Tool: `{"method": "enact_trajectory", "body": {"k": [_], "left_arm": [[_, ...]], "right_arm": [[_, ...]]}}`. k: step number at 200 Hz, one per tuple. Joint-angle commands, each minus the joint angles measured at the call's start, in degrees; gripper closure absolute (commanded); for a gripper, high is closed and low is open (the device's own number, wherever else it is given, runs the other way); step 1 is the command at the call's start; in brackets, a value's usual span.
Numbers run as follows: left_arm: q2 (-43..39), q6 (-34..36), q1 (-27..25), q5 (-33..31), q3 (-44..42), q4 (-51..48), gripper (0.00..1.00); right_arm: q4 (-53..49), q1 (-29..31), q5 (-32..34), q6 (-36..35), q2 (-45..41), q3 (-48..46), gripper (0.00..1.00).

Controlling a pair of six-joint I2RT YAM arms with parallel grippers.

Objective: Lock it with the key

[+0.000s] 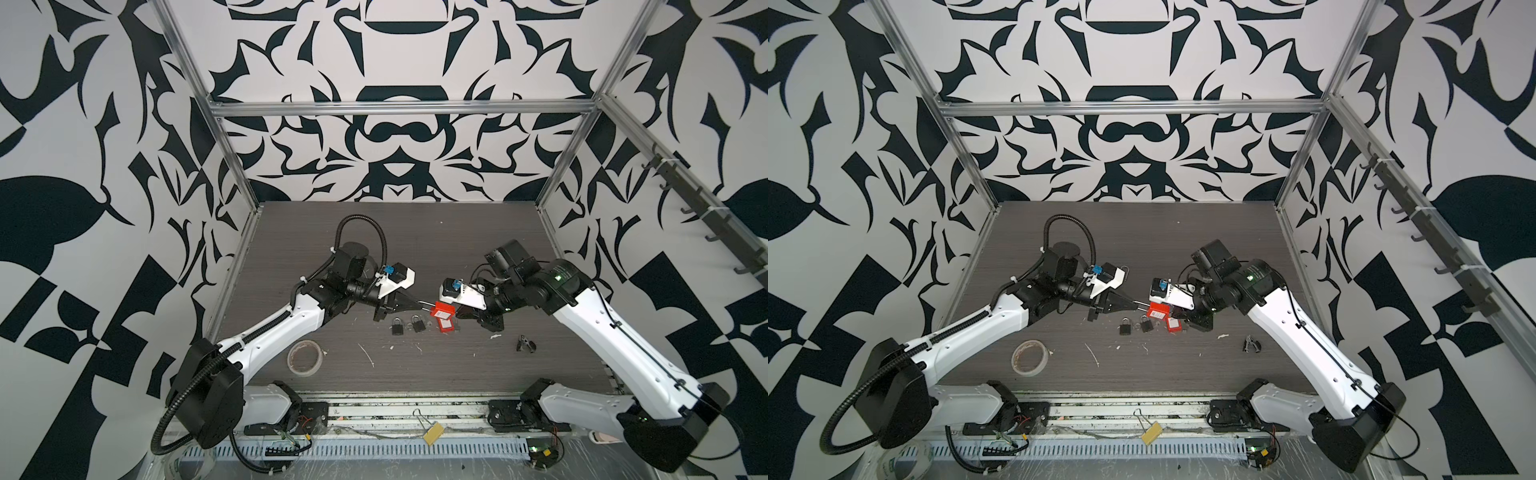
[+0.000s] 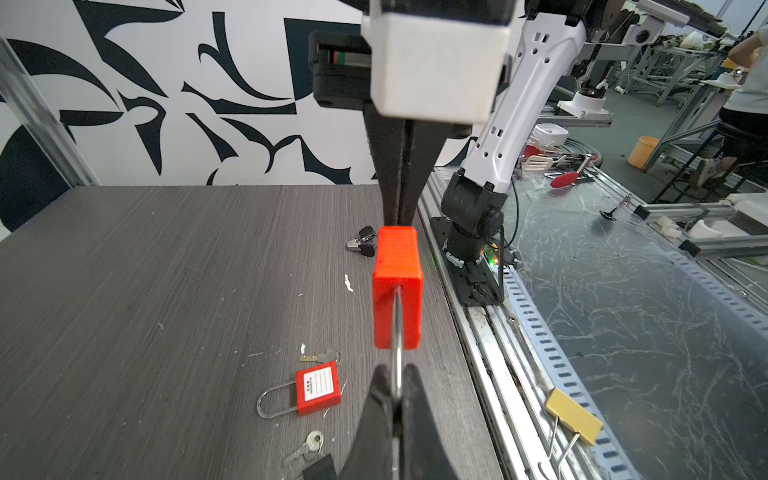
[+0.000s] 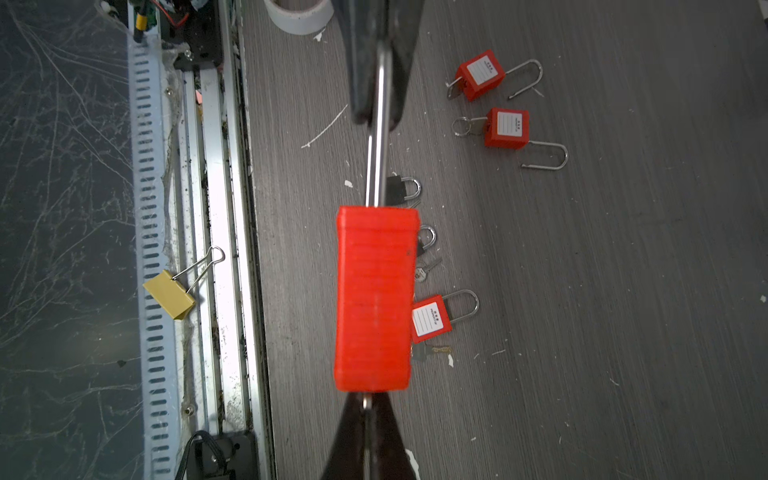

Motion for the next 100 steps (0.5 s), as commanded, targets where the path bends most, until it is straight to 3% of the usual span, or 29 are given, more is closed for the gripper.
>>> {"method": "enact_trajectory", "body": {"k": [1,28,46,72,100], "left_arm": [[-1.59,2.88,2.56,-0.04,2.49,-5.13,1.00],[-0.67,4.56,2.69,-0.64,3.60,-5.92,1.00],[0.44,5.33,2.69,-1.02,4.96,-6.79,1.00],[4.99,8.25,2.69,-3.05,12.22,-16.21,1.00],[14.75,11.59,2.67,-6.58,26.43,-34.97,1.00]], "right_arm": [[-4.29,-3.79,1.28,-2.24,-1.71,-1.39,1.00],[-3.72,-8.21,-5.21,-2.98,-1.65,-1.80,1.00],[-4.71,-9.20,-5.37,-4.41,-0.62,-1.98,1.00],[-2.74,-10.32,-1.48,-3.91,0.13,-3.09,1.00],[8.17,-11.19,10.27,6.80,-2.15,-5.38,1.00]]}}
